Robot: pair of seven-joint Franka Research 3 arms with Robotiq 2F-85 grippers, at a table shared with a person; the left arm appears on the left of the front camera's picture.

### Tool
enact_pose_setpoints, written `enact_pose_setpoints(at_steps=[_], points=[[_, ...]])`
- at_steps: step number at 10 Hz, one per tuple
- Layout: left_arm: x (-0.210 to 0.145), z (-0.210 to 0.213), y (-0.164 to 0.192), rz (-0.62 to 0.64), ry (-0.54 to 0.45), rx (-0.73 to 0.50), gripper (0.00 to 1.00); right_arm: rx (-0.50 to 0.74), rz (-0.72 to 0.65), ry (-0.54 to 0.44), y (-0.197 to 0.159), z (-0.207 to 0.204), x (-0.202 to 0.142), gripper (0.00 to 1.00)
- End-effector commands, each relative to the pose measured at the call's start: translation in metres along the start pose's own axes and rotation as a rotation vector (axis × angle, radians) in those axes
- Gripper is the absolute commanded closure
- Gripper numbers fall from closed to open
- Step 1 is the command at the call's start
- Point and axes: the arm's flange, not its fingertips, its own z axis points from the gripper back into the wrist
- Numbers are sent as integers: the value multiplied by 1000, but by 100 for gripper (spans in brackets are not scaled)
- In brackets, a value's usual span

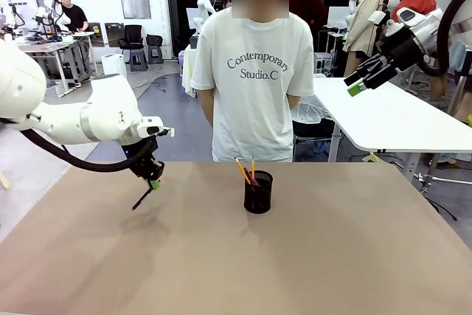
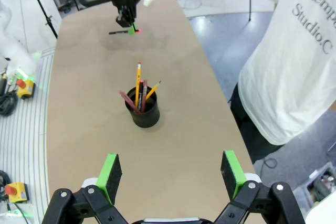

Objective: Place the pens into the pen holder.
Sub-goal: Pick up a writing instrument from the table and place it into the Pen holder.

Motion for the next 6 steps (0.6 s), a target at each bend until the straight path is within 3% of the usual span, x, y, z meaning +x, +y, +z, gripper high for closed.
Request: enact_pose_setpoints(at_steps=[1,4,6], points=[[-19,22,10,-38,-92,-174,100,-10,1,2,3,-3,0,0],[-32,56,3,-300,-288,-555,100,-10,1,2,3,-3,0,0],[-37,62,5,-385,-385,-704,100,-10,1,2,3,-3,0,0]])
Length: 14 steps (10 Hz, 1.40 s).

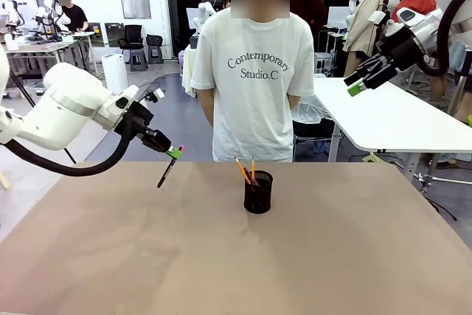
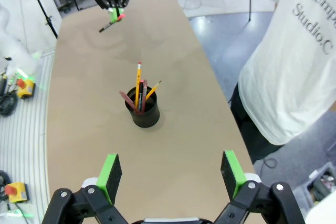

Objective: Place the pens into the pen holder.
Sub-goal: Pick up a writing instrument from the table and place it into the Pen holder.

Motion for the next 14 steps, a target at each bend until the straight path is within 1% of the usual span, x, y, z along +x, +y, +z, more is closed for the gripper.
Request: enact_pose_setpoints(at_steps=[1,2,3,6,7,8,9,10,11,12,13,14], points=[[-23,10,4,-27,-37,-101,100,-9,1,2,3,-3,0,0],[-23,11,-1,-55,-66,-95,100,-9,1,2,3,-3,0,0],[-8,6,1,-31,-30,-68,100,-9,1,2,3,-3,0,0],[-8,6,1,-31,-30,-68,100,-9,1,2,3,-3,0,0],[-13,5,3,-44,-39,-83,100,-9,1,2,3,-3,0,0],[-12,-4,-4,-125,-100,-109,100,-9,1,2,3,-3,0,0],[-9,-15,-3,-265,-143,-164,100,-9,1,2,3,-3,0,0],[-5,-20,-3,-402,-145,-219,100,-9,1,2,3,-3,0,0],[0,-22,-2,-544,-147,-313,100,-9,1,2,3,-3,0,0],[7,-30,-4,-649,-192,-340,100,-9,1,2,3,-3,0,0],[18,-39,-7,-779,-300,-340,100,-9,1,2,3,-3,0,0],[23,-48,-11,-888,-458,-261,100,-9,1,2,3,-3,0,0]])
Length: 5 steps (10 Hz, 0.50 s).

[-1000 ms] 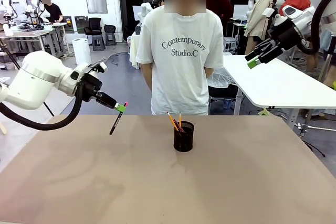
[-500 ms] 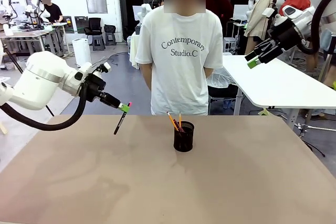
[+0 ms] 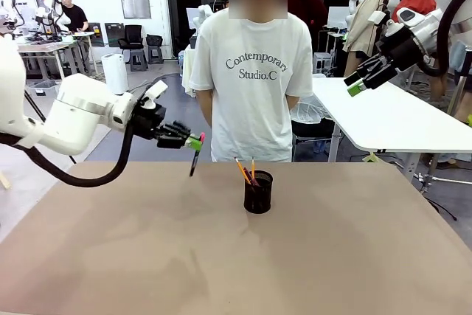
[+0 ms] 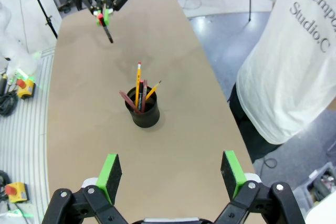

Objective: Place the pens into the pen holder.
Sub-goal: Pick up a writing instrument from the table and place it into the Pen holder.

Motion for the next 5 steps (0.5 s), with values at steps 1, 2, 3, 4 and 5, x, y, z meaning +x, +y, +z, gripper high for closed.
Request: enact_pose_setpoints(at_steps=[1,2,3,4,5], points=[[0,-11,11,-212,-164,-26,100,-10,1,2,3,-3,0,0],[5,-16,10,-206,-237,-3,100,-10,1,2,3,-3,0,0],[9,-22,14,-202,-310,42,100,-10,1,2,3,-3,0,0],[10,-27,17,-179,-330,79,100,-10,1,2,3,-3,0,0],[10,-33,19,-171,-352,92,100,-10,1,2,3,-3,0,0]])
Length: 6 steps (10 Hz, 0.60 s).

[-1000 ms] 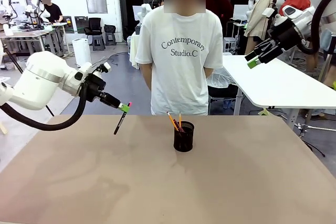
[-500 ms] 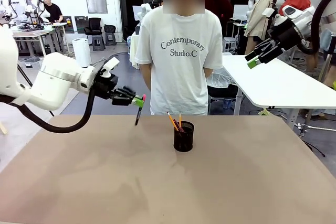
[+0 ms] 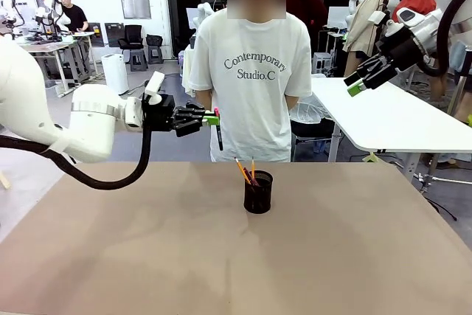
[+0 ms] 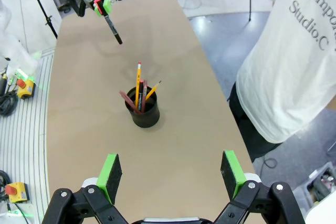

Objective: Place the pens into the pen holder.
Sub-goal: Pick up a writing instrument from the table and place it into the Pen holder.

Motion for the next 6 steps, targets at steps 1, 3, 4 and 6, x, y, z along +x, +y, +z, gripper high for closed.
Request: enact_pose_setpoints(at_steps=[1,3,4,6], points=[[3,5,-1,-13,35,-20,100,-10,1,2,3,-3,0,0],[3,5,-1,-13,35,-20,100,-10,1,2,3,-3,0,0],[3,5,-1,-13,35,-20,100,-10,1,2,3,-3,0,0],[3,5,-1,-13,35,-20,100,-10,1,2,3,-3,0,0]])
